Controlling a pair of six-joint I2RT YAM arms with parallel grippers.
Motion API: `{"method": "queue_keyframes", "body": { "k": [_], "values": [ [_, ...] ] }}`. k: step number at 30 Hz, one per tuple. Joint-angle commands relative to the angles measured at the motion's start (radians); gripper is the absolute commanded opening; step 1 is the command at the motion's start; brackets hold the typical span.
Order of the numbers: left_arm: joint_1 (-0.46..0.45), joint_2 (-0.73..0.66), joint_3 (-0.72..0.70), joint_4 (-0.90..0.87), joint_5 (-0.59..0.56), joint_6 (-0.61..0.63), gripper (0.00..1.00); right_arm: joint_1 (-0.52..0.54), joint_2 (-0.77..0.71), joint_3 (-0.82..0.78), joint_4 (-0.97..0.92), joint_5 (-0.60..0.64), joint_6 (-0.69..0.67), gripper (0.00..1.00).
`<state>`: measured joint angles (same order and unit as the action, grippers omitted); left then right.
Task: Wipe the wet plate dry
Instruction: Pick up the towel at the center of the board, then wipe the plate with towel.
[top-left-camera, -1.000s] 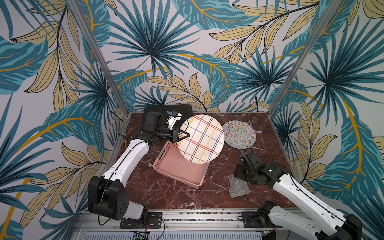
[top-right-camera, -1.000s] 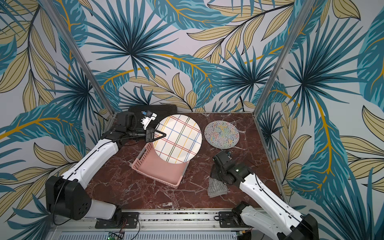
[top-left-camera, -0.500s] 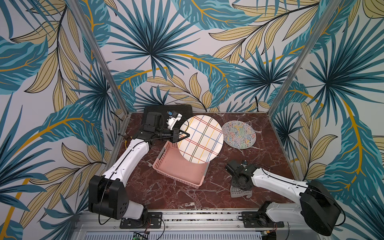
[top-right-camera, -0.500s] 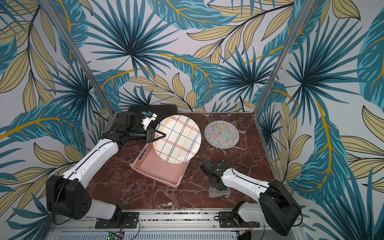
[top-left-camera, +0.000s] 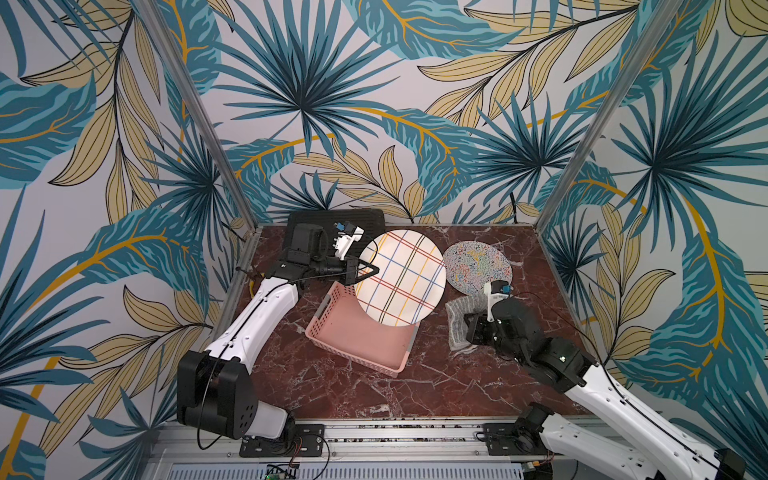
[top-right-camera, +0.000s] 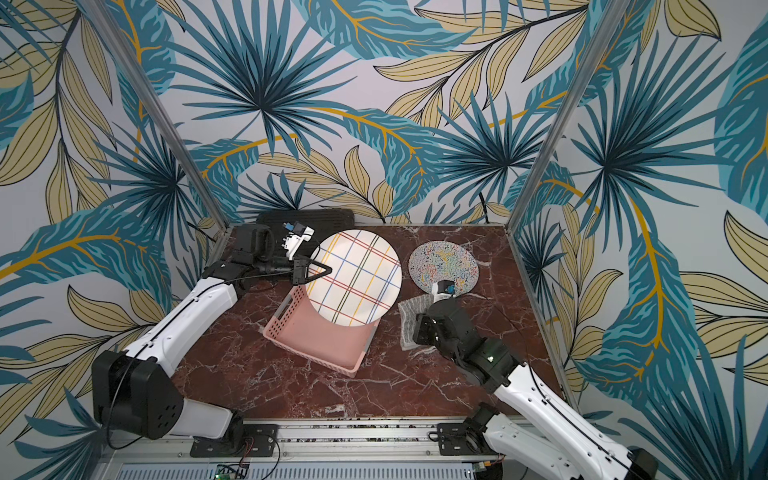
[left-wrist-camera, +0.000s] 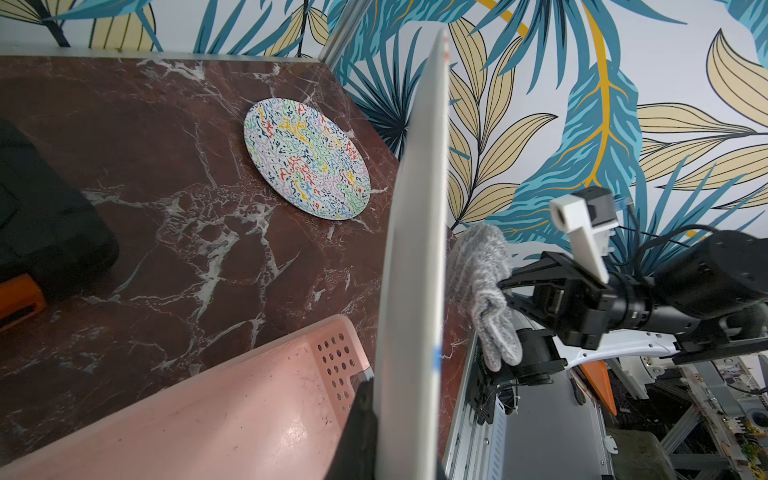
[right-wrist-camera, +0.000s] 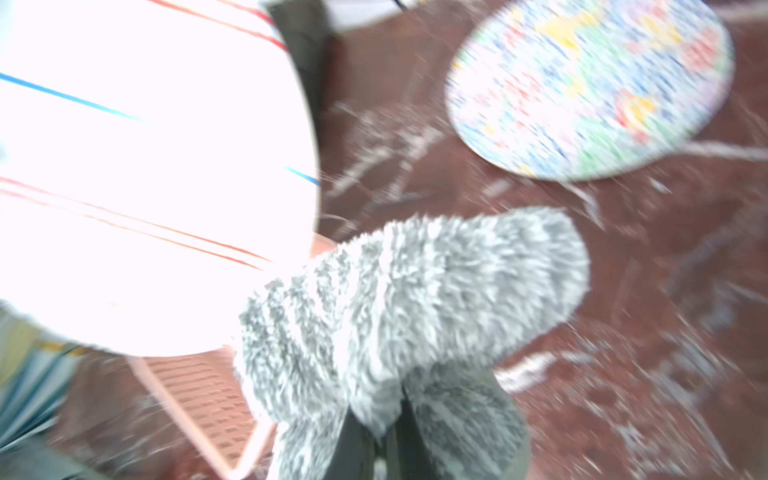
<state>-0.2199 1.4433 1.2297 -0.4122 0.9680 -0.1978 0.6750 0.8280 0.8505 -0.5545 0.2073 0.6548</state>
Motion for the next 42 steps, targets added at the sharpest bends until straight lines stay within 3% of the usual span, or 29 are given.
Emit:
{"method": "queue_keyframes", "body": {
  "k": [1, 7, 13, 18, 21, 25, 32, 36, 42],
  "values": [
    [0.004, -0.021, 0.005, 0.039, 0.018, 0.005, 0.00, 0.005, 0.045, 0.088, 0.131, -0.152, -0.113, 0.00],
    [0.002, -0.027, 0.000, 0.042, 0.021, 0.002, 0.00, 0.035, 0.287, 0.359, 0.214, -0.194, -0.135, 0.00],
    [0.002, -0.030, 0.002, 0.039, 0.041, 0.006, 0.00, 0.090, 0.642, 0.693, 0.152, 0.034, -0.139, 0.00],
    [0.002, -0.034, -0.002, 0.045, 0.063, 0.001, 0.00, 0.091, 0.814, 0.819, 0.142, 0.199, -0.098, 0.00],
    [0.002, -0.035, -0.002, 0.050, 0.067, -0.004, 0.00, 0.088, 0.840, 0.836, 0.110, 0.304, -0.078, 0.00],
    [0.002, -0.036, 0.002, 0.056, 0.072, -0.012, 0.00, 0.052, 0.780, 0.733, 0.099, 0.361, -0.045, 0.00],
    [0.002, -0.036, 0.001, 0.065, 0.076, -0.025, 0.00, -0.021, 0.603, 0.491, 0.180, 0.320, -0.006, 0.00],
    [0.002, -0.033, 0.001, 0.069, 0.078, -0.028, 0.00, 0.000, 0.644, 0.530, 0.206, 0.204, -0.021, 0.00],
    [0.002, -0.031, 0.002, 0.064, 0.074, -0.024, 0.00, 0.103, 0.789, 0.714, 0.204, 0.150, -0.092, 0.00]
  ]
}}
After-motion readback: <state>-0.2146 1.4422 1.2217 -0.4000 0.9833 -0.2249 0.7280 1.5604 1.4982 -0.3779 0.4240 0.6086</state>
